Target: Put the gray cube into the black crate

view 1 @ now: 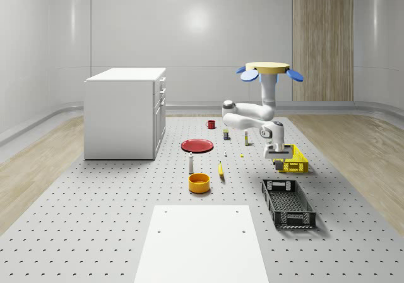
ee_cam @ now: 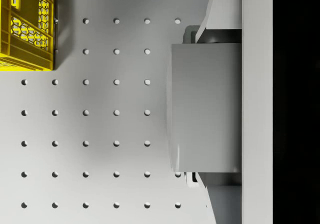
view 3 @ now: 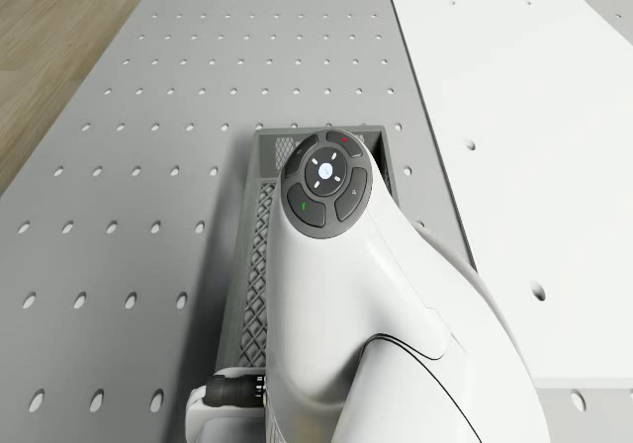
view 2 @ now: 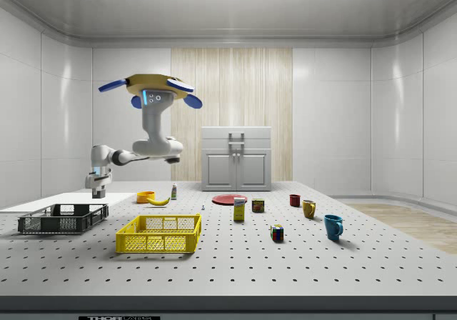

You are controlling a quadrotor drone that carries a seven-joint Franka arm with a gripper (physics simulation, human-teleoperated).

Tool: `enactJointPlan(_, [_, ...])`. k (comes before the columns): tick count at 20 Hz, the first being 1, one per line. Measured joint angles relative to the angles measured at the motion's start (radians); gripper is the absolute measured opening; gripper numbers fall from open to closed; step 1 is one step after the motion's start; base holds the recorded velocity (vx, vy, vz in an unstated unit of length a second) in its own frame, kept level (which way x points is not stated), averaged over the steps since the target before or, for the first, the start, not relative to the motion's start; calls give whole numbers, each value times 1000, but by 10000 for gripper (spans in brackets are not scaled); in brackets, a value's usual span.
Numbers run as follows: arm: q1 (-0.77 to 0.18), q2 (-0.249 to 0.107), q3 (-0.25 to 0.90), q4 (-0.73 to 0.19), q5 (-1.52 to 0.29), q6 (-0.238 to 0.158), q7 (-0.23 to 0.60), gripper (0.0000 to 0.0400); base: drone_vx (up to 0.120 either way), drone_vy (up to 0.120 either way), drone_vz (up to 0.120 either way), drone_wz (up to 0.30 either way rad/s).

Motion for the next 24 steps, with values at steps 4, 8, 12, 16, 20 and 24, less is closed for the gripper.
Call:
enactJointPlan(4, [0,-2,0,0,1,1,0,251,120,0,-30,0])
enactJointPlan(8, [-1,-3,0,0,1,3,1,251,120,0,-90,0])
enactJointPlan(12, [-1,-4,0,0,2,4,1,251,120,0,-120,0])
enactJointPlan(16, [-1,-6,0,0,2,5,1,251,120,0,-120,0])
enactJointPlan(20, [-2,-7,1,0,3,6,1,251,120,0,-100,0])
enactJointPlan(24, [-2,-8,1,0,3,7,1,251,120,0,-40,0])
